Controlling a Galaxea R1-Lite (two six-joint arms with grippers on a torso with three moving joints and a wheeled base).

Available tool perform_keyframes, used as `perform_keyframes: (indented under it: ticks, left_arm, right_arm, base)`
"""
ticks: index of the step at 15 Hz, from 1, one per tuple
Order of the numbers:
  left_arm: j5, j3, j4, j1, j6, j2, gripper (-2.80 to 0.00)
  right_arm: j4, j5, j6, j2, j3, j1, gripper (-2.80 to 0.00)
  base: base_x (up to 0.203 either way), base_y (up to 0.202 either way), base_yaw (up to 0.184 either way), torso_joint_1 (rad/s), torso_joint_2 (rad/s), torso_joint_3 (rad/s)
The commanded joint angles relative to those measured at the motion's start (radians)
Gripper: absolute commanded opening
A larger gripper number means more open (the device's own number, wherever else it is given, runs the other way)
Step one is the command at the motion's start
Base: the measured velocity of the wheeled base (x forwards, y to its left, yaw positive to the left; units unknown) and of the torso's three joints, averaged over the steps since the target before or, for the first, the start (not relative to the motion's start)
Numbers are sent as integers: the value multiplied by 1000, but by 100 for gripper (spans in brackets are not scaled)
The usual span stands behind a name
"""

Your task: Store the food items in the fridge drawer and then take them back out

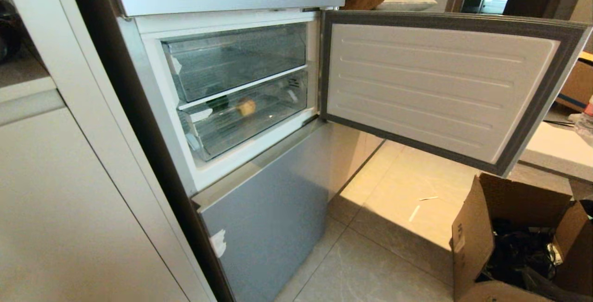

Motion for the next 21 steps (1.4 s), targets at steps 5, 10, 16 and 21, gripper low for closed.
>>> perform_keyframes:
  ticks: [5, 10, 16, 21]
  left_arm:
    - [0, 11, -1, 0, 0, 0, -280]
    - [0, 11, -1, 0, 0, 0, -280]
    - [0, 11, -1, 0, 0, 0, -280]
    - [0, 11, -1, 0, 0, 0, -280]
  right_arm:
    - [0, 0, 2, 2, 1, 0, -280]
    - [0, -1, -1, 2, 1, 0, -280]
    - [0, -1, 2, 2, 1, 0, -280]
    - [0, -1, 3, 2, 1, 0, -280]
  base:
    - [0, 0, 0, -89, 241, 152]
    - [0, 0, 0, -3, 7, 5]
    - [2, -4, 120, -1, 5, 3]
    - [0, -8, 172, 5, 5, 1]
